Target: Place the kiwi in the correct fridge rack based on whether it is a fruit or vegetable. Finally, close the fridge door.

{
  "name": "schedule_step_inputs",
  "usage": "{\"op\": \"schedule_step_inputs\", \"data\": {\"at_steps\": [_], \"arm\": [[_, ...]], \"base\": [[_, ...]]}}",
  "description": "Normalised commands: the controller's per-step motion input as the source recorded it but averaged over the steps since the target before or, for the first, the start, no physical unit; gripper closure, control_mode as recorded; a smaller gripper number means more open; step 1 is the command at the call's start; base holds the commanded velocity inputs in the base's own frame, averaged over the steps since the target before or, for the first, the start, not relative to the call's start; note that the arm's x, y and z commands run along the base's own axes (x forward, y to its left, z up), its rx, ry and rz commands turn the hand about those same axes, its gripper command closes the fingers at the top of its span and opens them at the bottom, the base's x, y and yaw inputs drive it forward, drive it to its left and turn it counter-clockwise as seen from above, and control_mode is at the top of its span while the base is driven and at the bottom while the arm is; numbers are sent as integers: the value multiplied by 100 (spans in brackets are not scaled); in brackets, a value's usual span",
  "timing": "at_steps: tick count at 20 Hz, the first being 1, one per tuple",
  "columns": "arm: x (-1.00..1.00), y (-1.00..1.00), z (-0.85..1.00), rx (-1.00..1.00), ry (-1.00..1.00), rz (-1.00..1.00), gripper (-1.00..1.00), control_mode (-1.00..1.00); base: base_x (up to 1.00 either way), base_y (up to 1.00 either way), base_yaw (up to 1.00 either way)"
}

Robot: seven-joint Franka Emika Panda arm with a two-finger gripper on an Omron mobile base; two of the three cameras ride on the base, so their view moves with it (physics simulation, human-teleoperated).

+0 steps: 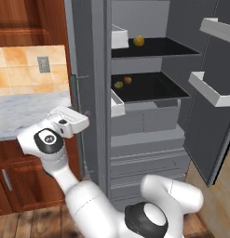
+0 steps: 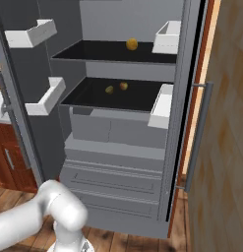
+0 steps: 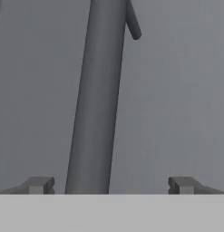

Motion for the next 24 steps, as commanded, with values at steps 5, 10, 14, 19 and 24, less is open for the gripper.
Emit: {"op": "schedule_step_inputs", "data": {"at_steps": [5,10,14,19,24], "arm": [[43,-79,4,0,-8,0,-100,-100],[43,-81,1,0,-9,0,-100,-100],[46,-76,0,0,-8,0,-100,-100],[49,-66,4,0,-4,0,-100,-100],[53,-53,15,1,0,0,-100,-100]], "base": [[0,0,0],[0,0,0],[0,0,0],[0,0,0],[0,0,0]]}}
